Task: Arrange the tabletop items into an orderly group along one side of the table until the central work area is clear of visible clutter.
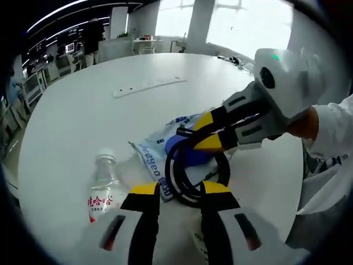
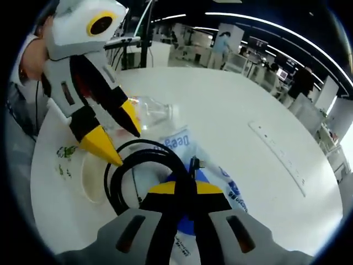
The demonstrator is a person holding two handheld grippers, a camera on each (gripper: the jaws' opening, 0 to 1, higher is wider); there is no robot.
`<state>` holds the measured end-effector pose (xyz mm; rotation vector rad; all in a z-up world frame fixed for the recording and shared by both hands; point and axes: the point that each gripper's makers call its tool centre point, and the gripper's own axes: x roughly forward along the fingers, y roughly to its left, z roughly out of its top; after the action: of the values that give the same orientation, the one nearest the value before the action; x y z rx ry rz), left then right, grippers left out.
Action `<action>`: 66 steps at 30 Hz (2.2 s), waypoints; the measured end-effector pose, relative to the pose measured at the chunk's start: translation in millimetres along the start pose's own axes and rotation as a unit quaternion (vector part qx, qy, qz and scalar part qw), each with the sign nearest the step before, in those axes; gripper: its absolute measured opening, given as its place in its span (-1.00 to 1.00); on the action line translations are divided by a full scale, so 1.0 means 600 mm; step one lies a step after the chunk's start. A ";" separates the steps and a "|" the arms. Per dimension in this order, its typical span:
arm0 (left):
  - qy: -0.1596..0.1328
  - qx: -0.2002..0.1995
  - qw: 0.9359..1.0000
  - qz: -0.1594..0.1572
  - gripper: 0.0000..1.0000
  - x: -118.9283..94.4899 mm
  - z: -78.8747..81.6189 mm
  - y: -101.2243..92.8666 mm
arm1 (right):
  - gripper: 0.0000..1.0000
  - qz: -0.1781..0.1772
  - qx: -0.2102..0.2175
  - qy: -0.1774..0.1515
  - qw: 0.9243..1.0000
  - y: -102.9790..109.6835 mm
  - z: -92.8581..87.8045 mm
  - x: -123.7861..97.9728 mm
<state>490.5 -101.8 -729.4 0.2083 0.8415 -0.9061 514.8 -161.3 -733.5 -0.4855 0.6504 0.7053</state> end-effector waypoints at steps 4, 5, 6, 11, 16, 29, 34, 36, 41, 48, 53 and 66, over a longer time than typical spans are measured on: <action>0.003 -0.010 1.000 -0.004 -0.66 0.003 -0.004 -0.003 | -0.88 0.000 0.001 -0.001 1.000 0.000 0.000 0.000; 0.003 -0.011 1.000 -0.004 -0.68 0.004 -0.004 -0.004 | -0.88 0.000 0.001 0.000 1.000 0.000 -0.001 0.000; 0.004 -0.011 1.000 -0.004 -0.69 0.005 -0.004 -0.004 | -0.88 0.001 0.002 0.000 1.000 0.000 -0.001 0.000; 0.007 -0.005 1.000 0.012 -0.93 0.006 -0.005 0.005 | -0.88 0.000 0.003 0.001 1.000 -0.001 -0.003 -0.001; 0.001 -0.019 1.000 0.005 -0.95 0.005 0.001 0.002 | -0.89 -0.002 0.008 -0.003 1.000 -0.003 -0.004 -0.007; -0.017 -0.031 0.999 -0.010 -1.00 -0.002 0.027 -0.023 | -0.89 -0.014 0.023 -0.009 1.000 -0.015 -0.011 -0.038; -0.021 -0.026 0.999 -0.013 -1.00 -0.006 0.034 -0.032 | -0.89 -0.019 0.027 -0.012 0.999 -0.017 -0.010 -0.048; -0.023 -0.025 0.999 -0.015 -1.00 -0.009 0.037 -0.035 | -0.89 -0.021 0.028 -0.014 0.999 -0.017 -0.009 -0.054; -0.029 -0.027 0.999 -0.018 -1.00 -0.017 0.046 -0.045 | -0.89 -0.026 0.033 -0.019 0.999 -0.018 -0.007 -0.066; -0.034 -0.019 0.999 -0.021 -1.00 -0.023 0.056 -0.059 | -0.89 -0.032 0.037 -0.025 0.998 -0.022 -0.006 -0.087; -0.043 -0.008 0.999 -0.023 -1.00 -0.033 0.072 -0.073 | -0.89 -0.041 0.041 -0.030 0.998 -0.028 -0.002 -0.110; -0.068 0.020 0.997 -0.030 -1.00 -0.061 0.112 -0.123 | -0.89 -0.066 0.052 -0.045 0.995 -0.039 0.004 -0.182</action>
<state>459.5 -158.1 -645.2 0.1560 0.7069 -0.9829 469.2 -223.0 -651.9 -0.3946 0.5619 0.5628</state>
